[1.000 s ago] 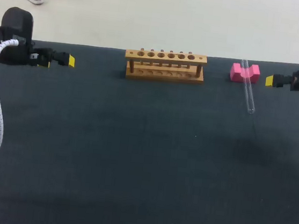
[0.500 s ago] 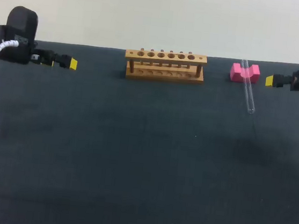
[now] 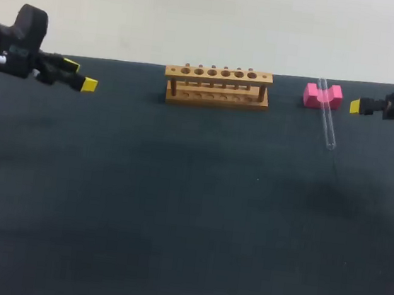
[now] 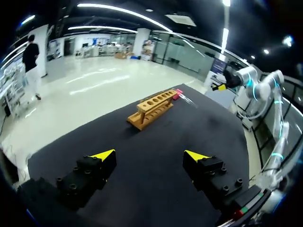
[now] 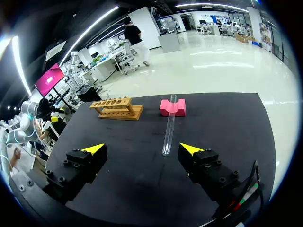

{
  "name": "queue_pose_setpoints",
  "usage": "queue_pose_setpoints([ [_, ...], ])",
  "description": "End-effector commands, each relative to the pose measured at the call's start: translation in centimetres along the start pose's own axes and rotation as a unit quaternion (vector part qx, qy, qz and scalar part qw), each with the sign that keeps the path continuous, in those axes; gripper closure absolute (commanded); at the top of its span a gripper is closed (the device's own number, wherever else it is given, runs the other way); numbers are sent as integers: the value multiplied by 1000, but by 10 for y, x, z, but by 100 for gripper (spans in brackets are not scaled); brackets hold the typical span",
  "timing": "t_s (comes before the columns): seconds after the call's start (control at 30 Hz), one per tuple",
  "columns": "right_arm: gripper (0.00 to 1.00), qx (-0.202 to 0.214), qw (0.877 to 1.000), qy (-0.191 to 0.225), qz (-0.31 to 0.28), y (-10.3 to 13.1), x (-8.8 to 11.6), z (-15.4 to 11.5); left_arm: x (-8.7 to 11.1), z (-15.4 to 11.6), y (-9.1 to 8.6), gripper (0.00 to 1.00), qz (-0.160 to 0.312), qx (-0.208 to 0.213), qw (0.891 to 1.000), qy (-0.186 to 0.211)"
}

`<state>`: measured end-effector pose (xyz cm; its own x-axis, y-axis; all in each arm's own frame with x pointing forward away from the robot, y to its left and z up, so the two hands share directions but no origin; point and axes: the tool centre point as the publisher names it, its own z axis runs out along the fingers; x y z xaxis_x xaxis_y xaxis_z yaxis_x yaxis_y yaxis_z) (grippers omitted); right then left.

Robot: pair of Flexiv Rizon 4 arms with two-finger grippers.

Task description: Grasp the test tube, adjust it, and insert it.

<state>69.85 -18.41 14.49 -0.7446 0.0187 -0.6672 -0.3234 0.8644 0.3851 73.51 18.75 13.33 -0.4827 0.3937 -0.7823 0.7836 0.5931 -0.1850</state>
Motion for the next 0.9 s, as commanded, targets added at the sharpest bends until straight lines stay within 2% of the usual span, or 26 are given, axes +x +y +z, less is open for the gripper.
queue_pose_setpoints([
  [0.03,0,4,1000,0,0,2,0,-1,-3,11,11,0,56,121,991,-32],
  [0.43,0,4,1000,0,0,2,0,-1,-16,51,28,0,138,153,977,-52],
  [0.9,0,4,1000,0,0,2,0,-1,-26,86,43,0,161,177,968,-72],
])
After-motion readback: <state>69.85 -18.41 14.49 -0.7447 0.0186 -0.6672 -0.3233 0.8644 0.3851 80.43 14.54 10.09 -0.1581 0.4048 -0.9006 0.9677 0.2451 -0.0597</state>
